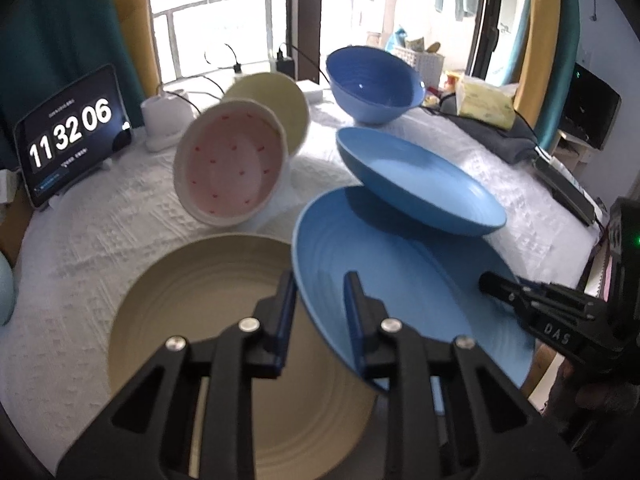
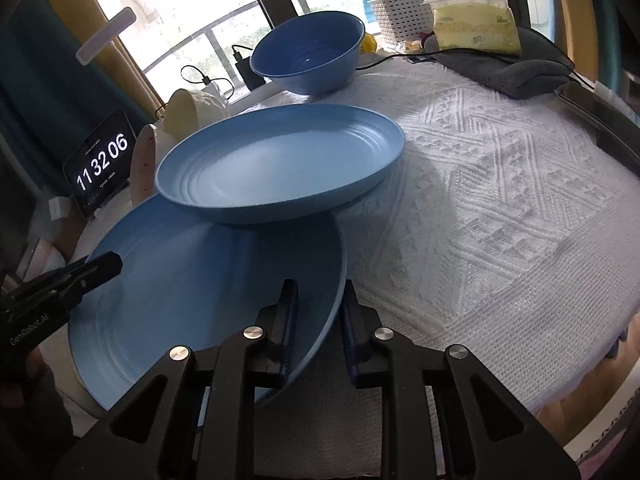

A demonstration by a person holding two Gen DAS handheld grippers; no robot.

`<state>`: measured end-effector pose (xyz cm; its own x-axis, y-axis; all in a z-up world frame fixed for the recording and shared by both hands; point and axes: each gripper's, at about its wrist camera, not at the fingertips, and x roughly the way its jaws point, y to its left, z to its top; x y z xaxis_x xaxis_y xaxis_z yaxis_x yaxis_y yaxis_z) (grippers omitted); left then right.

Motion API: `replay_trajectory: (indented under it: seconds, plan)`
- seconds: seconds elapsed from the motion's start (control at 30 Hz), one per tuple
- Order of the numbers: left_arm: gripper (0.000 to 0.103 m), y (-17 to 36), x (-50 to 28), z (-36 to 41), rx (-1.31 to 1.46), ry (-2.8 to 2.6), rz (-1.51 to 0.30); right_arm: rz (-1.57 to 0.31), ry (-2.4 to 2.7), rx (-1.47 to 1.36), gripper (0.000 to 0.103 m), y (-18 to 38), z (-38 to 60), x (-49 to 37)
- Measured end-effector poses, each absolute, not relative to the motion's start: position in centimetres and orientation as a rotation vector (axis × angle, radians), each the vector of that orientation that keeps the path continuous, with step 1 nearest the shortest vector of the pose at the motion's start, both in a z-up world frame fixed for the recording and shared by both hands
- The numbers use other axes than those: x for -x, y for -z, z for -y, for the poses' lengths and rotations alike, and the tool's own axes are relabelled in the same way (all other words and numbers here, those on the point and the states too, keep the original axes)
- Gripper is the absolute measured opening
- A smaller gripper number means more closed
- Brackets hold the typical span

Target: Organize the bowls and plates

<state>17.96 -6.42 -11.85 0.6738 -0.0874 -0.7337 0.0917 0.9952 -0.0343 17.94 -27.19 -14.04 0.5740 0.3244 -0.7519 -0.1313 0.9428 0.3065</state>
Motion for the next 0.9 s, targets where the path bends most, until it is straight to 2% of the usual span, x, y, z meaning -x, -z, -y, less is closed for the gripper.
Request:
replay_trajectory:
  seconds: [0.9]
  plan:
    - [0.025, 9.9, -10.8, -1.1, 0.087, -0.012, -0.707, -0.854, -0.361, -0.052, 0.022, 10.1, 19.3, -15.3]
